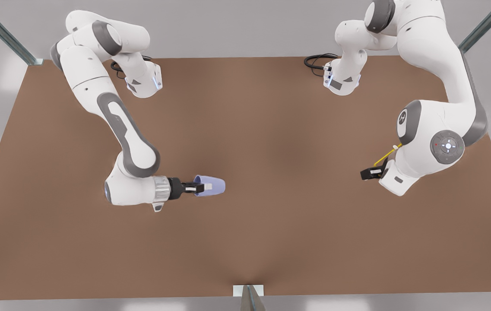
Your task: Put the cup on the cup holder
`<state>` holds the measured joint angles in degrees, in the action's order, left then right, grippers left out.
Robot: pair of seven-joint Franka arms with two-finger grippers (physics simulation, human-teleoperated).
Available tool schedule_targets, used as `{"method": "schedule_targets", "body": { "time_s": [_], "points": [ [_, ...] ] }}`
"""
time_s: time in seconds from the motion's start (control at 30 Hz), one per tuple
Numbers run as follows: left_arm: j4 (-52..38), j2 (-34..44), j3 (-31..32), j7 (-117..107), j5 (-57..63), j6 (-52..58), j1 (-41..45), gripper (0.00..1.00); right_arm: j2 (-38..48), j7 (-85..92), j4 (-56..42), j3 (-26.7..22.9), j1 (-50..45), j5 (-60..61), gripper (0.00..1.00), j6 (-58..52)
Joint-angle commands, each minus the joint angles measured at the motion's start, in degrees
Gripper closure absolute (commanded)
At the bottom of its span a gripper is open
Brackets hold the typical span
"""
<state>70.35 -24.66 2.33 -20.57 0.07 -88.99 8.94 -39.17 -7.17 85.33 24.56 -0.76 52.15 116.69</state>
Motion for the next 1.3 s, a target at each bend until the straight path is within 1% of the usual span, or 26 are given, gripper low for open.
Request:
{"method": "schedule_targets", "body": {
  "time_s": [0.0,0.07,0.1,0.13,0.17,0.2,0.27,0.37,0.47,0.5,0.53,0.67,0.73,0.77,0.8,0.83,0.9,0.93,0.97,1.0,1.03,1.07,1.1,1.17,1.23,1.27],
  "points": [
    [-5.5,-2.3,2.1,-98.0,-3.1,-6.5,1.3,0.00,-2.0,-21.6,-2.0,0.0,-3.5,11.1,0.79,2.7],
    [-5.8,-3.2,5.0,-103.4,-4.0,-7.7,2.0,0.00,-3.8,-25.3,-2.6,0.0,-8.7,11.2,0.79,8.5],
    [-5.8,-3.8,5.0,-103.4,-3.9,-8.8,2.7,0.00,-5.7,-28.9,-3.7,0.0,-12.6,11.3,0.79,14.2],
    [-5.7,-4.5,5.0,-103.5,-4.0,-9.0,2.8,0.00,-8.4,-31.2,-7.1,-0.3,-15.0,10.9,0.79,14.8],
    [-5.7,-5.4,4.9,-103.5,-3.9,-9.5,2.9,0.00,-9.1,-31.4,-8.2,-3.4,-18.0,10.2,0.79,15.7],
    [-5.6,-6.1,4.8,-103.6,-3.9,-9.5,4.2,0.00,-10.6,-34.5,-8.8,-6.9,-23.6,9.4,0.79,24.9],
    [-5.3,-6.5,4.7,-105.6,-3.3,-9.5,5.7,0.00,-17.0,-42.0,-14.4,-7.4,-27.8,-0.3,0.79,31.9],
    [-5.2,-7.7,4.7,-106.1,-1.2,-9.5,8.2,0.00,-20.4,-41.3,-17.3,-7.0,-28.1,-1.4,0.79,31.9],
    [-5.2,-8.8,4.6,-106.1,-1.0,-9.6,8.9,0.00,-20.7,-37.9,-16.7,-6.9,-28.0,-1.1,0.79,31.8],
    [-5.2,-8.8,4.6,-106.0,-1.0,-9.6,9.0,0.00,-20.2,-39.2,-16.0,-6.9,-28.1,-1.2,0.04,31.9],
    [-5.1,-8.9,4.6,-106.6,-0.2,-9.6,9.7,0.00,-20.0,-38.8,-15.9,-6.9,-28.1,-1.5,0.00,31.9],
    [-5.3,-11.0,4.5,-116.3,3.9,-12.1,17.0,0.00,-16.6,-38.1,-10.7,-7.3,-26.6,-8.7,0.00,31.8],
    [-5.5,-13.1,4.5,-117.3,4.8,-15.4,19.6,0.00,-10.4,-32.7,-2.4,-7.3,-22.6,-13.0,0.00,31.7],
    [-5.6,-14.1,4.4,-117.4,5.5,-16.7,21.1,0.00,-6.2,-30.4,2.2,-9.6,-22.4,-15.4,0.00,31.6],
    [-5.7,-14.7,4.3,-117.4,5.5,-17.6,22.0,0.00,-3.9,-30.4,3.4,-10.8,-22.4,-17.3,0.00,31.1],
    [-5.7,-15.2,4.1,-118.0,5.5,-18.5,22.1,0.00,-0.3,-30.6,2.9,-15.2,-22.4,-20.5,0.00,25.0],
    [-5.7,-14.8,-0.8,-117.4,5.7,-15.6,21.6,0.00,5.1,-27.7,0.6,-21.3,-20.3,-26.0,0.00,12.2],
    [-5.8,-14.5,-1.6,-117.2,5.8,-14.6,21.3,0.00,8.0,-19.8,0.4,-22.0,-16.0,-26.5,0.00,5.7],
    [-5.7,-14.5,-2.4,-117.2,7.0,-13.5,21.1,0.00,11.0,-17.3,0.8,-22.1,-14.3,-38.2,0.00,4.7],
    [-5.7,-14.5,-2.5,-118.1,7.0,-13.7,21.1,0.00,16.7,-13.7,0.1,-22.4,-10.1,-44.2,0.00,-4.5],
    [-5.8,-14.8,-2.3,-121.4,6.5,-14.5,21.7,0.00,20.4,-5.7,-2.1,-22.6,-6.6,-44.7,0.00,-15.1],
    [-5.8,-15.2,-1.6,-123.6,6.4,-15.6,22.3,0.00,22.7,-3.0,-4.0,-23.4,-4.1,-47.3,0.00,-19.6],
    [-5.7,-17.0,-1.5,-125.2,6.4,-17.5,24.6,0.00,27.0,-0.6,-5.7,-23.6,-1.7,-50.0,0.00,-31.2],
    [-3.8,-18.1,-1.5,-125.4,6.5,-18.8,25.9,0.00,35.4,3.0,2.0,-25.5,-2.6,-52.8,0.00,-32.2],
    [-1.5,-18.2,-1.5,-124.8,6.5,-23.6,27.6,0.00,40.2,6.2,9.8,-25.5,-3.1,-52.9,0.00,-28.8],
    [-1.4,-18.6,-1.5,-125.4,6.3,-24.4,27.7,0.00,40.4,6.2,11.0,-25.3,-5.9,-56.4,0.00,-26.3]
  ]
}}
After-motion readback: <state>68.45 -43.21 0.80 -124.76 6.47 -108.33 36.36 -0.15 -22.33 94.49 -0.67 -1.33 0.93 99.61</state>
